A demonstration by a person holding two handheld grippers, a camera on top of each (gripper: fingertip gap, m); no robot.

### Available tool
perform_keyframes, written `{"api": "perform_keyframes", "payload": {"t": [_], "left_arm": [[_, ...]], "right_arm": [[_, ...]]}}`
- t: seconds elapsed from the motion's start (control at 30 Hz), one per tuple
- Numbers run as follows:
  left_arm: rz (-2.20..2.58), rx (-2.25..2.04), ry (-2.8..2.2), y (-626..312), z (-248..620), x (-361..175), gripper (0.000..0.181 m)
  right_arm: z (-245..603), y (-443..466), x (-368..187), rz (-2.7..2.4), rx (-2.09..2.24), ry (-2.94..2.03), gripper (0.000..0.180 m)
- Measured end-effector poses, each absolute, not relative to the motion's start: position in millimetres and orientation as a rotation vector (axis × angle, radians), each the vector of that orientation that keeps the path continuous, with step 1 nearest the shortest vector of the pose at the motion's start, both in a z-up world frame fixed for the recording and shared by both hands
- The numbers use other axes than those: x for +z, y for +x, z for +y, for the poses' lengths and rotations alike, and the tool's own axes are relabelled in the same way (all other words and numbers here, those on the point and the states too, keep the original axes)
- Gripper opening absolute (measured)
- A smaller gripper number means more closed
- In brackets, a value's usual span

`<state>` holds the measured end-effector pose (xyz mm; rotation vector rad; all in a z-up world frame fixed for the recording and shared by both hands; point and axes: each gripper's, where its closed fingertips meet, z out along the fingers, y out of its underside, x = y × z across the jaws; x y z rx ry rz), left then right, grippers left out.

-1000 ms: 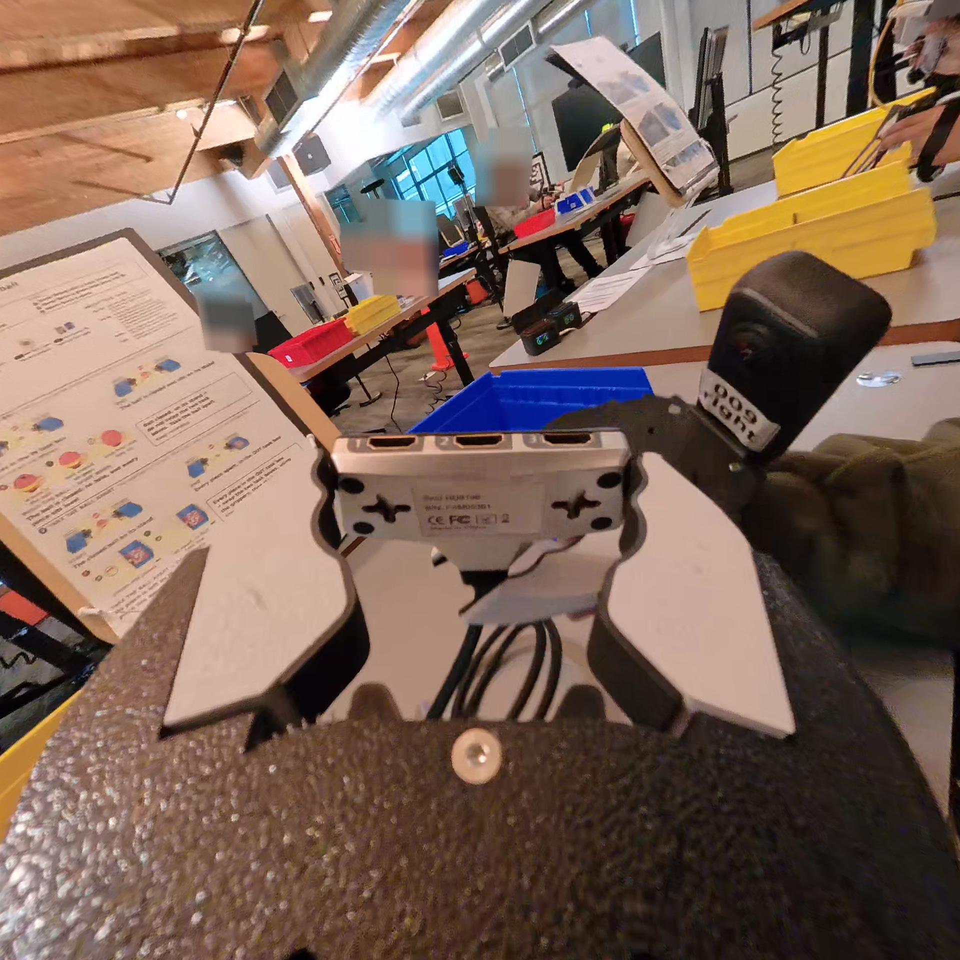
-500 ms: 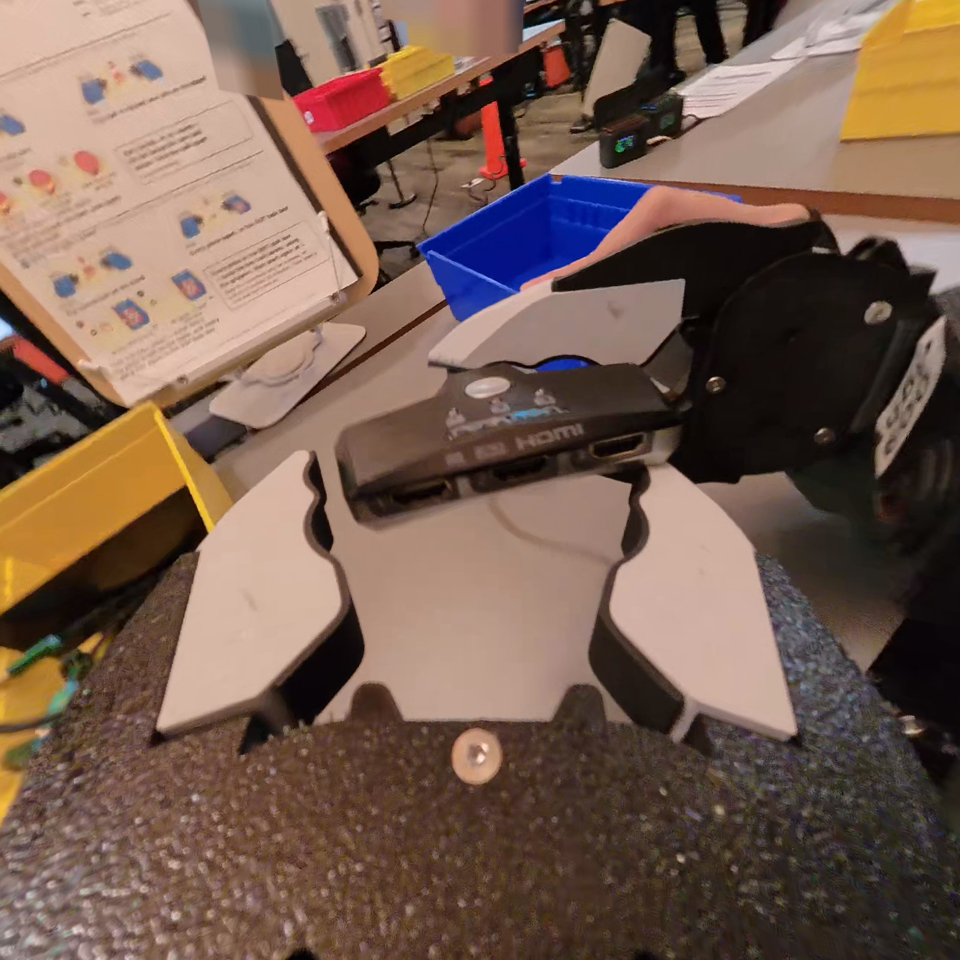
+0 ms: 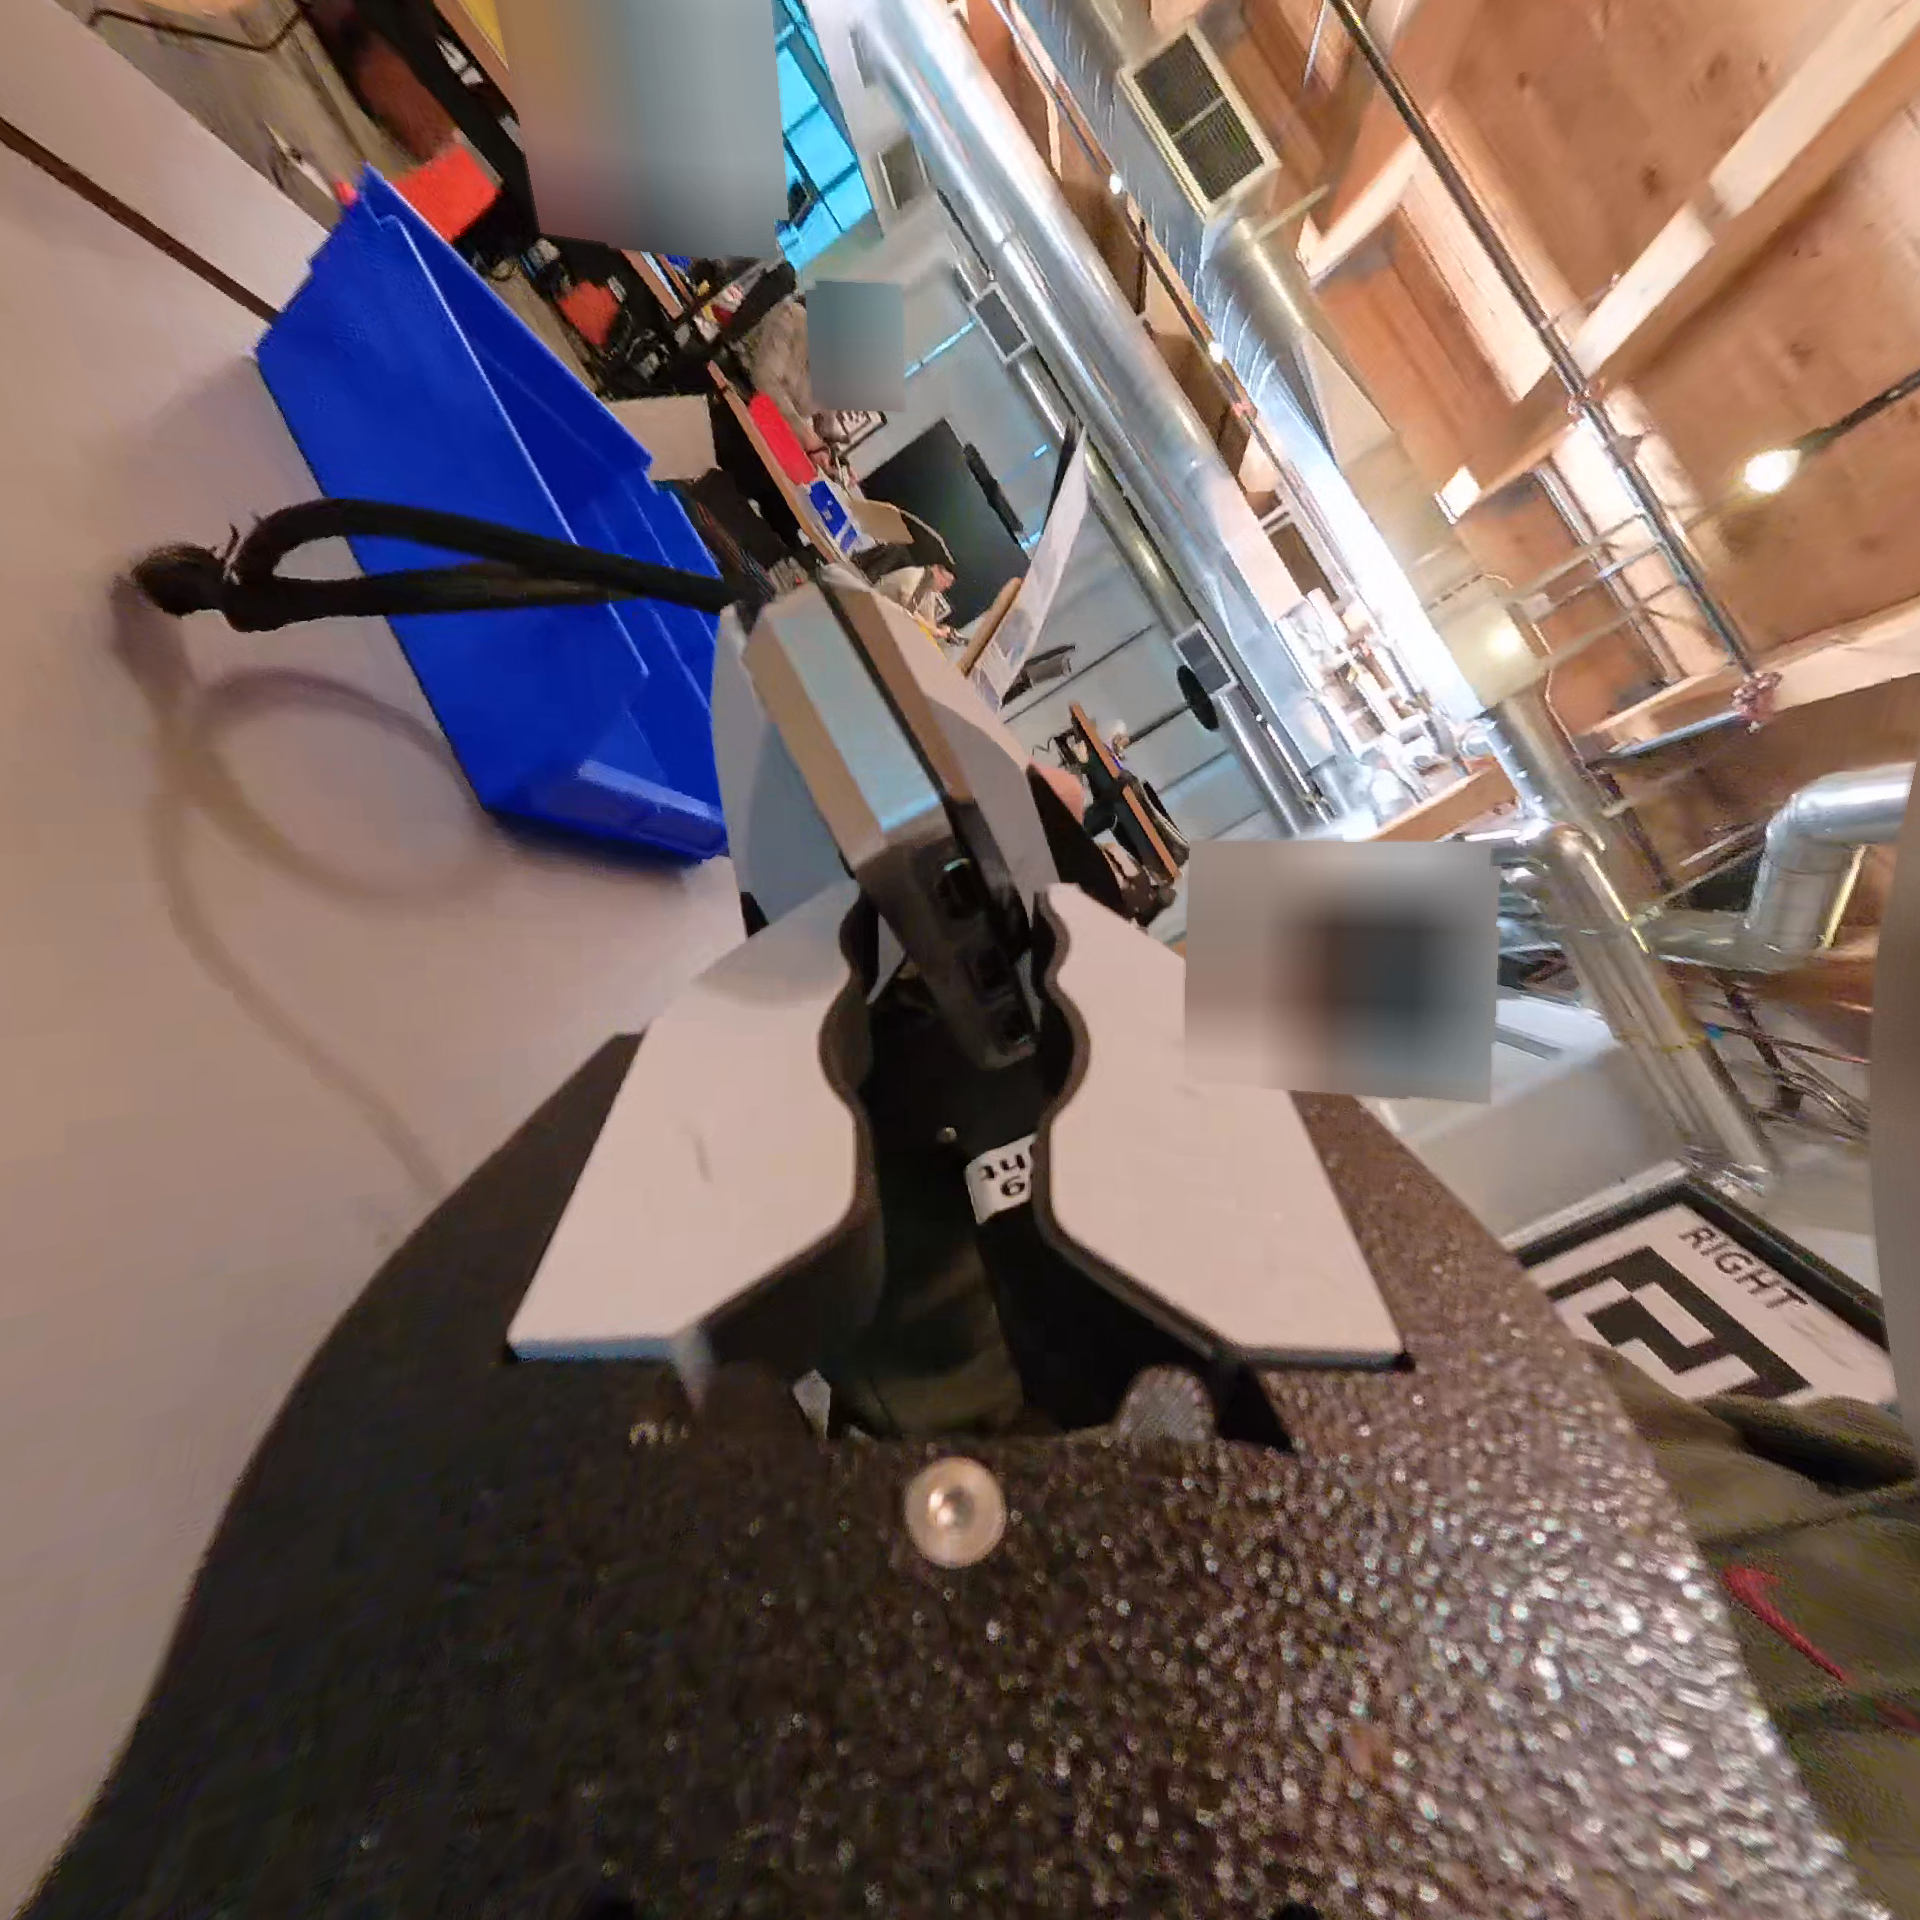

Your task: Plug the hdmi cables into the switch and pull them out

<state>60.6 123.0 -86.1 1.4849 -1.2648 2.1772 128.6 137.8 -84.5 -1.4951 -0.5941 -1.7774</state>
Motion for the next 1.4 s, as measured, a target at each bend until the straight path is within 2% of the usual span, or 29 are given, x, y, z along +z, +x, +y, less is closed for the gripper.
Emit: {"api": "perform_keyframes", "payload": {"t": [0.03,0.17,0.27,0.37,0.63,0.83,1.0,1.4], "left_arm": [[-1.273,2.184,1.500,63,126,-91,0.027],[-1.419,2.112,1.428,63,136,-110,0.026],[-1.452,2.032,1.274,54,145,-117,0.025],[-1.346,2.022,1.120,48,152,-113,0.025],[-1.221,1.926,0.886,31,149,-113,0.025],[-1.290,1.845,0.783,20,156,-109,0.025],[-1.258,1.901,0.800,22,170,-93,0.026],[-1.165,1.927,0.866,35,160,-100,0.025]], "right_arm": [[140,131,-92,-0.624,-1.733,-1.542,0.016],[143,125,-119,-0.751,-1.330,-1.721,0.023],[132,95,-138,-0.749,-0.742,-1.837,0.040],[126,72,-116,-0.626,-0.349,-1.663,0.041],[129,73,-121,-0.593,-0.249,-1.575,0.031],[126,39,-105,-0.602,0.026,-1.429,0.022],[139,36,-89,-0.511,0.001,-1.350,0.022],[128,47,-100,-0.409,-0.017,-1.380,0.022]]}}
